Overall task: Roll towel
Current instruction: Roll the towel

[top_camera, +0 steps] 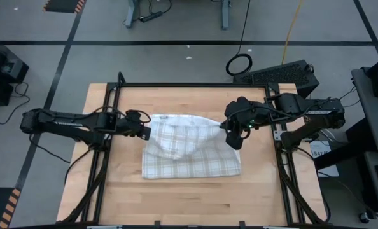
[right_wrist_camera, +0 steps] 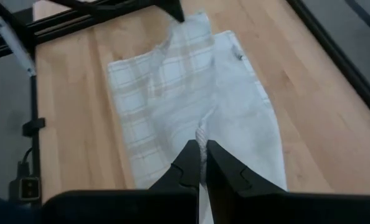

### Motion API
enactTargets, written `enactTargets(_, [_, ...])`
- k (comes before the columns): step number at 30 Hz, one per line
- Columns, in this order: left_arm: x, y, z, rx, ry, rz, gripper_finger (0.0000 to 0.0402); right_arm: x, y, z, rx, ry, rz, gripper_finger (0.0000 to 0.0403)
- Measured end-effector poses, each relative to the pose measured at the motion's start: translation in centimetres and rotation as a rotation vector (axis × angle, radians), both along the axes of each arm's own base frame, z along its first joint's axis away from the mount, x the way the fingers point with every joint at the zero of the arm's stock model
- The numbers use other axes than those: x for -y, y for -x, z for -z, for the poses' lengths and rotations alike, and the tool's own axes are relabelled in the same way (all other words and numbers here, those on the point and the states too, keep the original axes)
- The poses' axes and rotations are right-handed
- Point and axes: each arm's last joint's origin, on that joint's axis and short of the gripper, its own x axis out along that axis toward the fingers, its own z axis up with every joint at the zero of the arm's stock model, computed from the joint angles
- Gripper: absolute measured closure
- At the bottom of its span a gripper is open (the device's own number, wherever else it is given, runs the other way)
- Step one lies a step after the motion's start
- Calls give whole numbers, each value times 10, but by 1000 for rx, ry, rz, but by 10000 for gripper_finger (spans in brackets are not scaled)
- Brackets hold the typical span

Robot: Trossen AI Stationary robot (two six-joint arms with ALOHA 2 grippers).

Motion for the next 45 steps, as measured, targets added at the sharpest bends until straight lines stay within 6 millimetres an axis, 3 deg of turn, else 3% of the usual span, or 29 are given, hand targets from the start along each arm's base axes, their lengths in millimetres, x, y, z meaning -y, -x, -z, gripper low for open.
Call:
enactTargets(13, [-19, 4, 33, -16, -166, -60, 398, 17, -7, 0, 26, 29, 75, 401])
enactTargets(20, [-24, 2, 47, -43, -133, -63, 398, 21, -9, -1, 43, 27, 91, 401])
enactTargets(31, [-32, -11, 54, 2, -152, -113, 397, 32, -10, -6, 99, 7, 136, 401])
enactTargets(38, [-33, -15, 64, -52, -136, -105, 397, 31, 2, -13, 115, -12, 82, 401])
enactTargets(45, [-33, -17, 70, -82, -127, -101, 397, 36, 1, -12, 108, 0, 101, 401])
